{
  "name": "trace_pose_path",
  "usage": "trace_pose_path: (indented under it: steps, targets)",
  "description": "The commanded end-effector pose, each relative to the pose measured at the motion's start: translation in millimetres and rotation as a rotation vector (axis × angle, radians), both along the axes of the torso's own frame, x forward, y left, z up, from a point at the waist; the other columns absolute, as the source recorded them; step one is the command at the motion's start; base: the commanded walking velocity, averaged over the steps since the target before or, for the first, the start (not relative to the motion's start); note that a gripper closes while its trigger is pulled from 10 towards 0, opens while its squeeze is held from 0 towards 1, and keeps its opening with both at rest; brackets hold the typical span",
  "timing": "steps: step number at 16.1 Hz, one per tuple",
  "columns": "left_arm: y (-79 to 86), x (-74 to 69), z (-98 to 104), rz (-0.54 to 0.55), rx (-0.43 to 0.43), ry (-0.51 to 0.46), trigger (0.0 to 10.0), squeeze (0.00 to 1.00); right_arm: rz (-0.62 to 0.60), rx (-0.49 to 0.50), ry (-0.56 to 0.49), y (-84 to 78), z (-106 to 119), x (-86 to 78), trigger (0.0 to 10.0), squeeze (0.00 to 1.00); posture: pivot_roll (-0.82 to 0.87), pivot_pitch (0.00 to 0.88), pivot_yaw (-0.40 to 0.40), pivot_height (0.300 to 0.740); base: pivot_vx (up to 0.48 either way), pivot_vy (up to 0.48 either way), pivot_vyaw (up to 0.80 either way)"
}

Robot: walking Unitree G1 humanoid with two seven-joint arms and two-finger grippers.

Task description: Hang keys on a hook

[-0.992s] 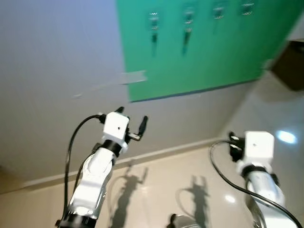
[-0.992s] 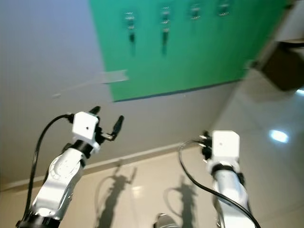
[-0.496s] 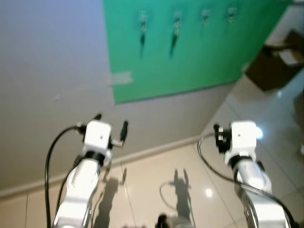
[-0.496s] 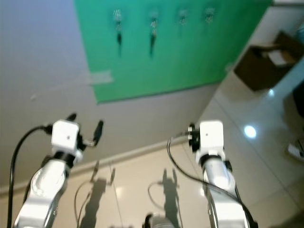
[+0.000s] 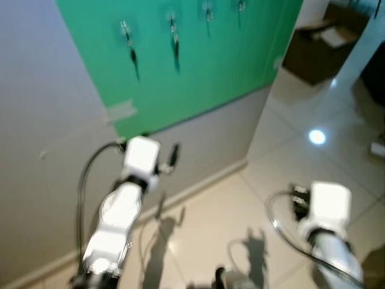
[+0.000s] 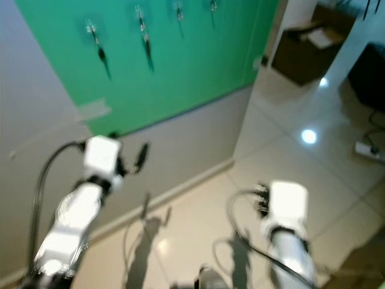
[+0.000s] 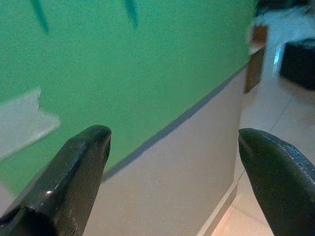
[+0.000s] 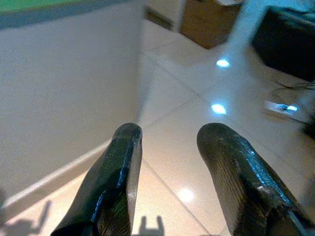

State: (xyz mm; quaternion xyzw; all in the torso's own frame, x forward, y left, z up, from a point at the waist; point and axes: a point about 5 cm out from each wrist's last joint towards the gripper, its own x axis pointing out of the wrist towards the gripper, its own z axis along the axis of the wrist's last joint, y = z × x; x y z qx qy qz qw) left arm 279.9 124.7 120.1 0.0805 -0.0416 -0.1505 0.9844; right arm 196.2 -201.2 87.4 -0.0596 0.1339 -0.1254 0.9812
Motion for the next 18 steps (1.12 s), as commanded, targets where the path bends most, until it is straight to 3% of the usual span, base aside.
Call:
trace_pose_path:
  steps: [1,4,6,12,18]
  targets:
    - [6.5,-0.8,-4.9,0.018,-0.002,0.016,10.0,0.0,-0.004,0.015,-0.029,1.5,8.3,-0.3,10.0,0.0,-0.25,0.091,0.091,0.74,0.0,0.0,-0.8]
    - [7.2,-3.0,-8.0,0.062,-0.027,0.028,10.0,0.0,0.053,-0.017,-0.014,4.0,10.7,2.2,10.0,0.0,-0.25,0.093,0.06,0.74,0.0,0.0,-0.8]
    - [10.4,-8.2,-16.5,0.091,-0.055,0.095,10.0,0.0,0.085,-0.027,0.002,4.2,10.8,6.0,10.0,0.0,-0.24,0.09,0.027,0.74,0.0,0.0,-0.8]
    - [12.0,-15.4,-13.7,0.043,-0.012,0.041,10.0,0.0,0.149,-0.047,0.026,11.9,8.4,16.0,10.0,0.0,-0.21,0.094,0.004,0.74,0.0,0.0,-0.8]
    - [4.5,-11.9,-7.0,-0.008,-0.003,0.006,10.0,0.0,0.092,-0.074,0.029,8.5,8.4,11.0,10.0,0.0,-0.22,0.107,0.036,0.74,0.0,-0.146,-0.8]
